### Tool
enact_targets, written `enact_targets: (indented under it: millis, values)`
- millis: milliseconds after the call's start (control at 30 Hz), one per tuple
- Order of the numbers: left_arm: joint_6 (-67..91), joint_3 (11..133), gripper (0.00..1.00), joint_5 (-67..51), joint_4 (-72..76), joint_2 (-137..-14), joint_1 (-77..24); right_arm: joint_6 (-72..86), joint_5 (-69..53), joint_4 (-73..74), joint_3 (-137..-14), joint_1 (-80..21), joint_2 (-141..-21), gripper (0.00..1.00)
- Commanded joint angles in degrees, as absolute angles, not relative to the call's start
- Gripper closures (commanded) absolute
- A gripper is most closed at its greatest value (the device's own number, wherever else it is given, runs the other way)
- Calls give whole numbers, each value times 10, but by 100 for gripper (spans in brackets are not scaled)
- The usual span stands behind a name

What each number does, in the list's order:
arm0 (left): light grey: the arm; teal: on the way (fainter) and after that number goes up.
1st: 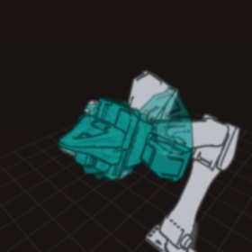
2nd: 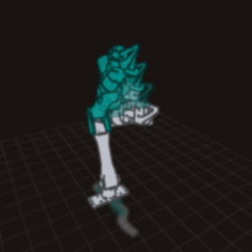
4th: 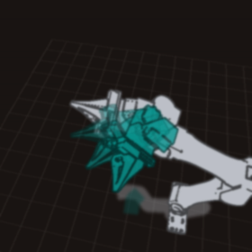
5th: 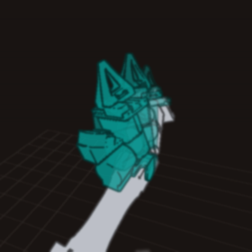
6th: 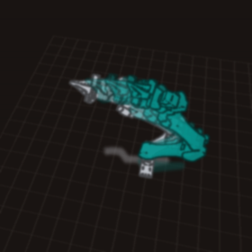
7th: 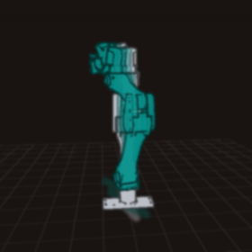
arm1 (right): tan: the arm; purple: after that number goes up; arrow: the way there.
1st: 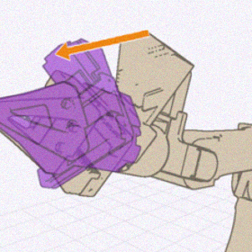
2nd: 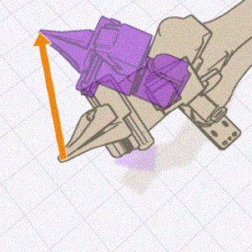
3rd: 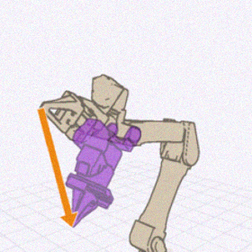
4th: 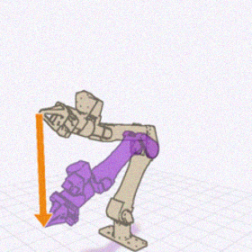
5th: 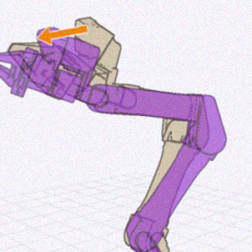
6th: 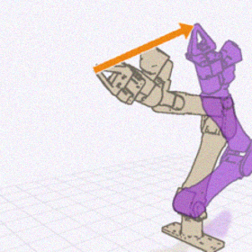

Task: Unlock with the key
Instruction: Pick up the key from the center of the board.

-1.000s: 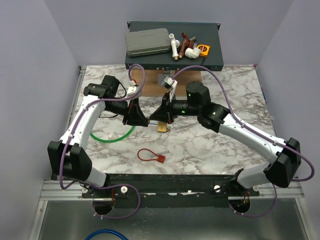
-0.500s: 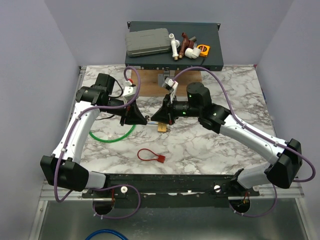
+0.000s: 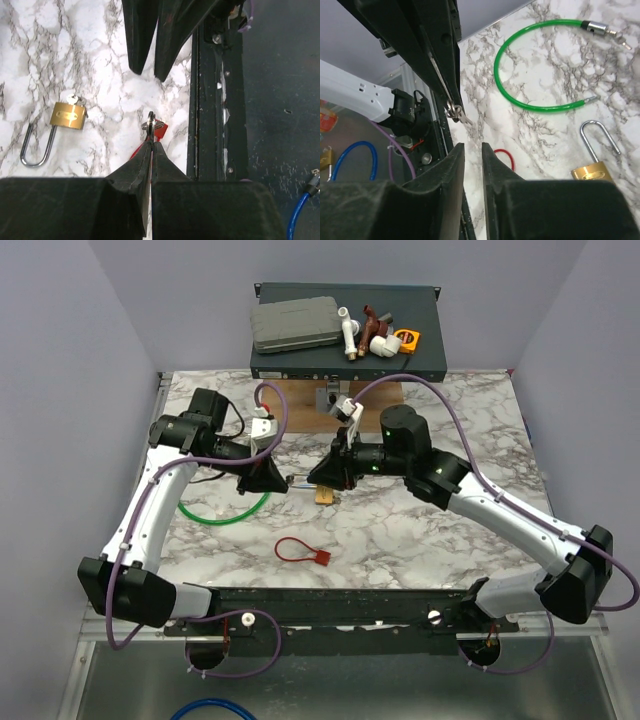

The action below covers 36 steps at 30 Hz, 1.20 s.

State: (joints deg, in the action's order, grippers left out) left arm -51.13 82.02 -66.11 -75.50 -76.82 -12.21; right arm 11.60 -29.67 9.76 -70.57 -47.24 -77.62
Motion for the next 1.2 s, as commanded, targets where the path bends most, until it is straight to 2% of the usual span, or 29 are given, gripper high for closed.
enact_targets:
  millis: [0, 100, 233, 933, 1033, 1167]
  values:
    - [-496, 830, 100, -598, -742, -750, -143, 108, -298, 95, -729, -474, -761, 72]
    - [-486, 830, 100, -571, -736, -747, -163, 117, -327, 81, -741, -473, -778, 65]
    - [-476, 830, 100, -545, -731, -743, -179, 129, -352, 55, -738, -473, -798, 61]
    - [-456, 858, 100, -526, -737, -757, -205, 112, -369, 57, -728, -474, -839, 59]
    - [-455, 861, 100, -525, -738, -759, -207, 110, -373, 57, -728, -474, -841, 67]
    - [-453, 868, 100, -522, -742, -764, -208, 109, -373, 59, -725, -474, -840, 90]
